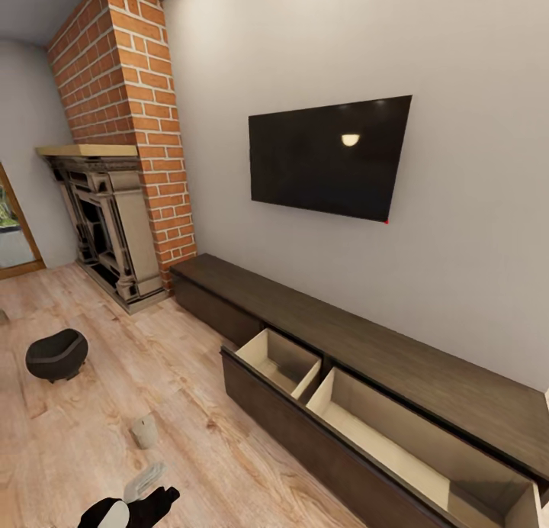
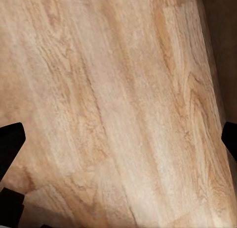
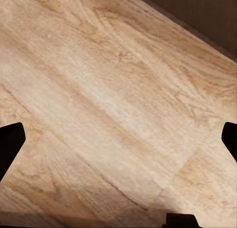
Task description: Place each of the two pumpkins and all three candles from the living room inside a cabinet in the living room (use any cabinet), then make sure every cabinet is closed, and position the cauldron so it is next to a table in the living room.
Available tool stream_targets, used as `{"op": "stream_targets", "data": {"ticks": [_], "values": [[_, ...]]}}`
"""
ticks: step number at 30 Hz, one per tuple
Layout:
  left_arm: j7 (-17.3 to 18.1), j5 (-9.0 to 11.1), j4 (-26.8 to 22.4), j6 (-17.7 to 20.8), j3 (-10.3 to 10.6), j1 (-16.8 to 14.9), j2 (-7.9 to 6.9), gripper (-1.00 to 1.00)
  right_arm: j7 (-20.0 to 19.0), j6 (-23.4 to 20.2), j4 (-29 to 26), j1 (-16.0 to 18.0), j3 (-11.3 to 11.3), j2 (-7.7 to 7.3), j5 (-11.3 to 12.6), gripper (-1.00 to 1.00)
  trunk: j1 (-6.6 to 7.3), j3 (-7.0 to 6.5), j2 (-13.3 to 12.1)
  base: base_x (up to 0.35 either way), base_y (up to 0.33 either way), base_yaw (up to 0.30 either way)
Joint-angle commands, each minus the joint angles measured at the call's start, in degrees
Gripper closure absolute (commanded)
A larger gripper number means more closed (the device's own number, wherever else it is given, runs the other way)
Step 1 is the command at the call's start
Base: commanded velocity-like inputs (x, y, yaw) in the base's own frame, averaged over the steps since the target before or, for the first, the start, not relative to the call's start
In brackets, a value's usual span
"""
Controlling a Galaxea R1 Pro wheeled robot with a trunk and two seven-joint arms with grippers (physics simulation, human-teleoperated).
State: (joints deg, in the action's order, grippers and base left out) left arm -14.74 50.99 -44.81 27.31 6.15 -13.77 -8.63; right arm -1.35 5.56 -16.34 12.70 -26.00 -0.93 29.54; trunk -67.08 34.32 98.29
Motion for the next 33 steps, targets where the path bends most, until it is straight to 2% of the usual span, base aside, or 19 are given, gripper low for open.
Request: {"op": "stream_targets", "data": {"ticks": [1,10,24,33], "values": [[-0.6,0.6,-0.1,0.0,0.3,0.0,-0.07,-1.00,-0.1,0.3,0.0,0.0,-0.5,-0.04,0.6,-1.00,0.01,0.07,0.0,0.002,-0.002,0.017],[-0.6,0.5,-0.1,0.0,0.2,0.0,-0.07,-1.00,-0.1,0.6,0.1,0.0,-0.7,-0.13,0.6,-1.00,0.01,0.07,0.0,0.037,0.124,0.002],[-0.6,0.5,-0.1,0.0,0.3,0.0,-0.07,-1.00,0.0,0.7,0.2,0.0,-0.7,-0.05,0.5,-1.00,0.01,0.07,0.0,0.011,0.015,0.003],[-0.6,0.4,-0.1,0.0,0.3,0.0,-0.07,-1.00,-0.1,0.8,0.3,0.0,-0.7,-0.01,0.5,-1.00,0.01,0.07,0.0,0.218,0.113,0.231]]}}
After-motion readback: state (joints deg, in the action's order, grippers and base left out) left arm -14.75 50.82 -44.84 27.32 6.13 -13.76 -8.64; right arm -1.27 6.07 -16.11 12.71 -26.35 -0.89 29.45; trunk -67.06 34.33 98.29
